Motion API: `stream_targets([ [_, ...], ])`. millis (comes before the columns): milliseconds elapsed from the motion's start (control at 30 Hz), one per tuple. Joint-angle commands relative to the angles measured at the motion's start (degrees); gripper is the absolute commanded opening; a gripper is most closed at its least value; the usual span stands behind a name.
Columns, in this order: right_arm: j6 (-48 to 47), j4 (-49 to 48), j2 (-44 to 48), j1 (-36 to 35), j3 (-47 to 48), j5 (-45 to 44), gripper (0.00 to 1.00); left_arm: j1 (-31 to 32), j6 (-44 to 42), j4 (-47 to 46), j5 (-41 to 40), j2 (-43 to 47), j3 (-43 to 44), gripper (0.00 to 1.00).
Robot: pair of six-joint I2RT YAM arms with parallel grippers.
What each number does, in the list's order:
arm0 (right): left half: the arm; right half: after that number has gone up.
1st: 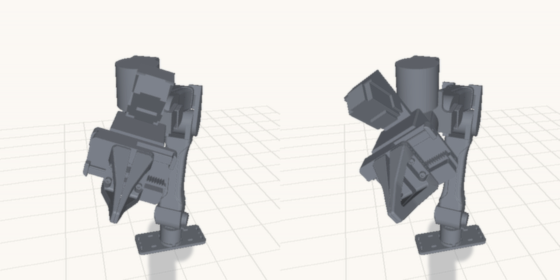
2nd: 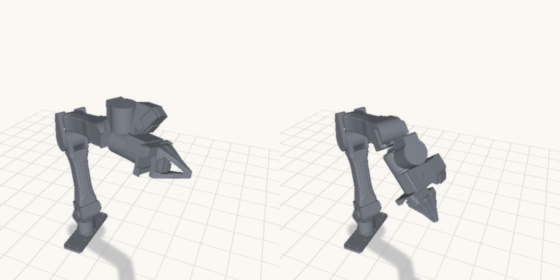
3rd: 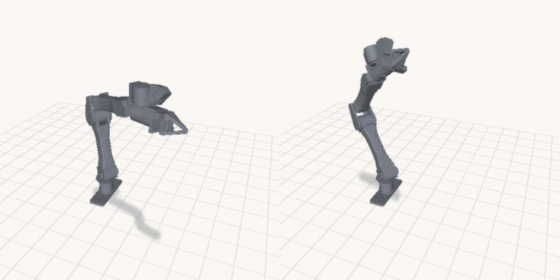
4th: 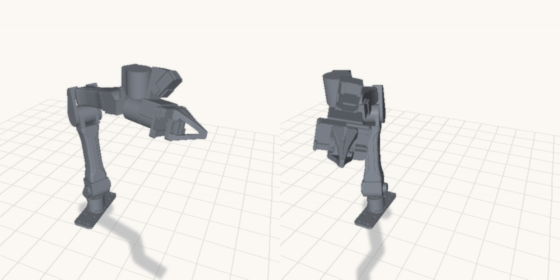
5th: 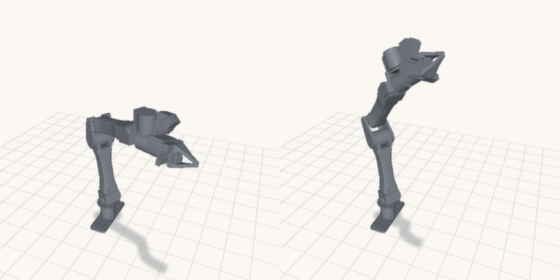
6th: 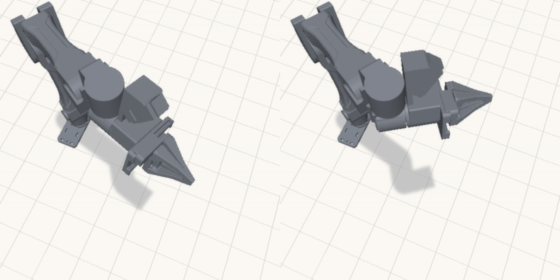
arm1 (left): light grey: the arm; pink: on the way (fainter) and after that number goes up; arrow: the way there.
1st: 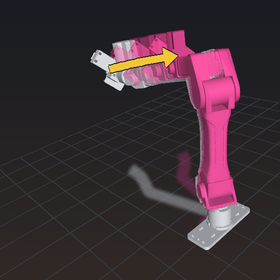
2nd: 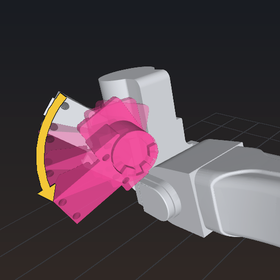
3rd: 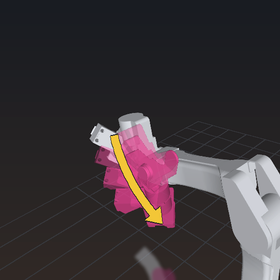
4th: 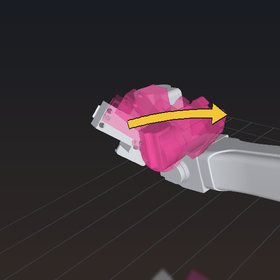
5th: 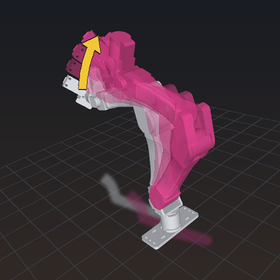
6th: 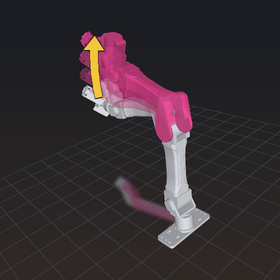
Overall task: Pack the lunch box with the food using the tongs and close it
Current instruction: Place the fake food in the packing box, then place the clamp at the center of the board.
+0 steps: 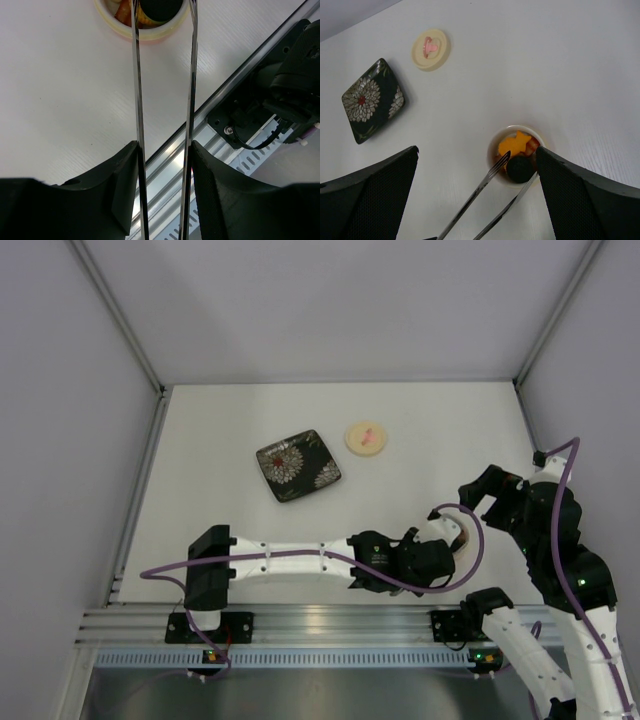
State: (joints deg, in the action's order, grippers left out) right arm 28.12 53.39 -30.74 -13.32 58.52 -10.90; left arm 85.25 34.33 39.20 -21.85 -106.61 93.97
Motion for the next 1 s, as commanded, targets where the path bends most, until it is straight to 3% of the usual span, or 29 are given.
stream_targets([
  [0, -0.08, 0.58, 0.24, 0.84, 0.98, -0.53, 1.0, 0.53, -0.58, -1.49, 0.49, 4.74, 1.04, 0.49],
  [333, -0.08, 0.58, -0.02, 0.84, 1.07, -0.62, 1.0, 0.53, -0.84, -2.9, 0.84, 9.57, -0.55, 0.49],
  [533, -0.35, 0.58, -0.2, 0.84, 1.33, -0.62, 0.99, -0.35, 1.17, -0.53, -5.91, 14.4, -2.91, 0.5],
  [633, -0.52, 0.49, -0.28, 0.84, 1.59, -0.62, 0.99, -5.69, 4.25, -0.09, -7.42, 20.11, -9.65, 0.5],
  [733, -0.35, 0.4, -0.2, 0.84, 1.33, -0.27, 0.99, -15.88, 7.33, -2.98, -5.5, 29.15, -17.48, 0.5],
  [767, -0.26, 0.06, -0.28, 0.84, 1.07, -0.01, 0.99, -22.17, 7.86, -3.77, -4.97, 33.96, -22.47, 0.5],
  [967, -0.17, -0.56, -0.46, 0.84, 0.19, 1.14, 0.99, -38.47, 9.79, -2.38, -13.12, 45.52, -31.04, 0.52],
])
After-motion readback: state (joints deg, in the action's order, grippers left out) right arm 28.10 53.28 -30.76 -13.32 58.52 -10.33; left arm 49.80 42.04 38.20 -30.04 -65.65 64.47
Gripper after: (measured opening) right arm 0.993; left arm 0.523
